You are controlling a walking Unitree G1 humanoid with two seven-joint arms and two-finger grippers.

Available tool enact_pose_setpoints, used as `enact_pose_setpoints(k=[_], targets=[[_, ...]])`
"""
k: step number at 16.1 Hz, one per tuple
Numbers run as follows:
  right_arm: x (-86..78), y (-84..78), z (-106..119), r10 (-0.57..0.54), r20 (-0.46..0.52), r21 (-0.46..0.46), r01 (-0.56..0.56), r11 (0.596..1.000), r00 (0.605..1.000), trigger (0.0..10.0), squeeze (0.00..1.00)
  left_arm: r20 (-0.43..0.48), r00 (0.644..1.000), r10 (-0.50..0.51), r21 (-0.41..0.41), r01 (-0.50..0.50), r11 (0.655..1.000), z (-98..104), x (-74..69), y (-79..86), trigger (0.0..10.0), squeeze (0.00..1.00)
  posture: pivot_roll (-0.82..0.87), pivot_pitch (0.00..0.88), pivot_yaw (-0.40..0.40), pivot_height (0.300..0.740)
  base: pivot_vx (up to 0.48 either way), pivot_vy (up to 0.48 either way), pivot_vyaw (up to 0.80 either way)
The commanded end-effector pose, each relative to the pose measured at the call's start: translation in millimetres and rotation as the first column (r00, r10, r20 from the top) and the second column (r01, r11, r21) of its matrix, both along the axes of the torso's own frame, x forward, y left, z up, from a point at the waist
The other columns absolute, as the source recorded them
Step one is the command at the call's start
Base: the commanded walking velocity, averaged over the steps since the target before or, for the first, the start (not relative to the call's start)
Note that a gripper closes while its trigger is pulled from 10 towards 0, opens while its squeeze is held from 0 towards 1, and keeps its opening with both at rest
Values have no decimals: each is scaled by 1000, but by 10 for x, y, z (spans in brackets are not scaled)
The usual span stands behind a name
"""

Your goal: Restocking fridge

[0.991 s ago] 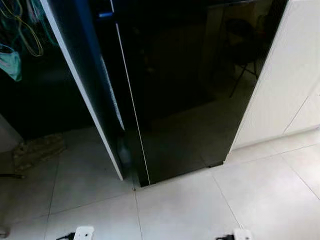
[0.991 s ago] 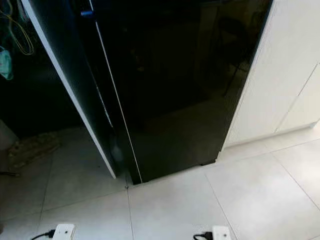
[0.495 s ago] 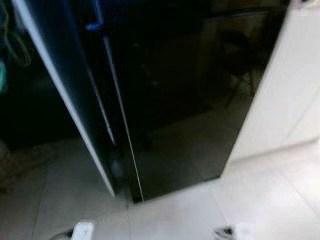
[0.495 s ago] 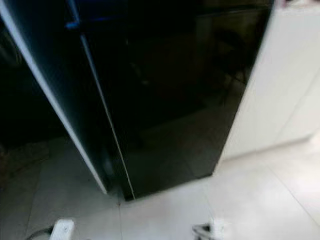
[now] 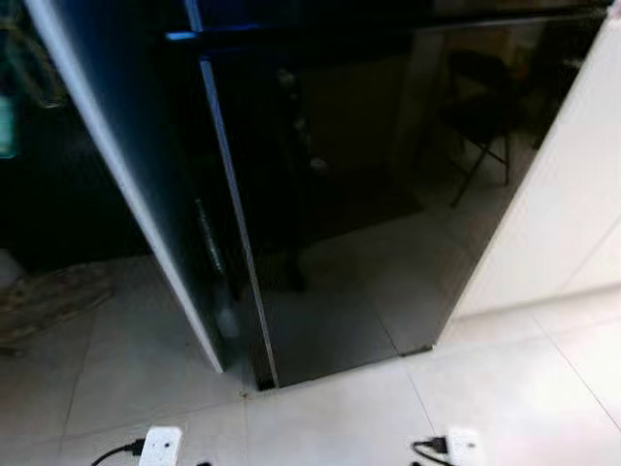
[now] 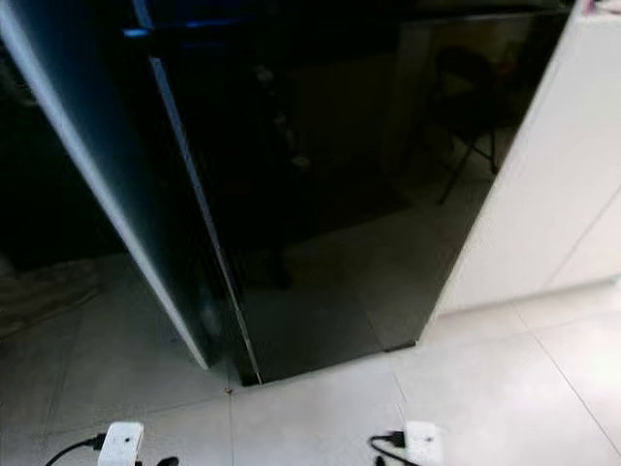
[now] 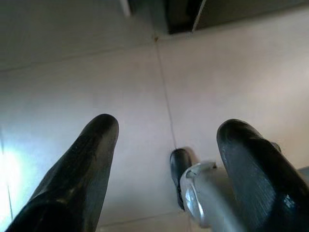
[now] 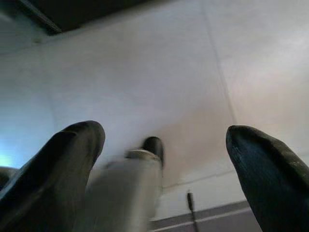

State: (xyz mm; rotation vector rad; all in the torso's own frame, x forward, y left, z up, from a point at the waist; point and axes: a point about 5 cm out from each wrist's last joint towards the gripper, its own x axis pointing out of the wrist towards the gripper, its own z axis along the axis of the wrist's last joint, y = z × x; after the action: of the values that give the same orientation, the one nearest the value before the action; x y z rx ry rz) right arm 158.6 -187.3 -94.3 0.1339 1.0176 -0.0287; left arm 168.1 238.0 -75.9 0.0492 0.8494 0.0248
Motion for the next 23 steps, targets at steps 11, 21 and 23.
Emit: enact_pose_setpoints(k=[11,21,23], targets=[[-6,-90,9,-1,-6,-21,0,1000,1000,10000,0,668,718,-198,53,219,974,1138,1343,-721,10000,0,-120,0,15,740,0,0,0],[-42,-80,-7,-5,-10,-32,5,999,1000,10000,0,723,647,-242,59,291,955,1387,1509,-898,10000,0,-142,0,29,740,258,0,0],[-47,-78,-9,-4,-12,-35,3,999,1000,10000,0,721,644,-255,59,309,949,1386,1509,-933,10000,0,-146,0,31,740,315,0,0]])
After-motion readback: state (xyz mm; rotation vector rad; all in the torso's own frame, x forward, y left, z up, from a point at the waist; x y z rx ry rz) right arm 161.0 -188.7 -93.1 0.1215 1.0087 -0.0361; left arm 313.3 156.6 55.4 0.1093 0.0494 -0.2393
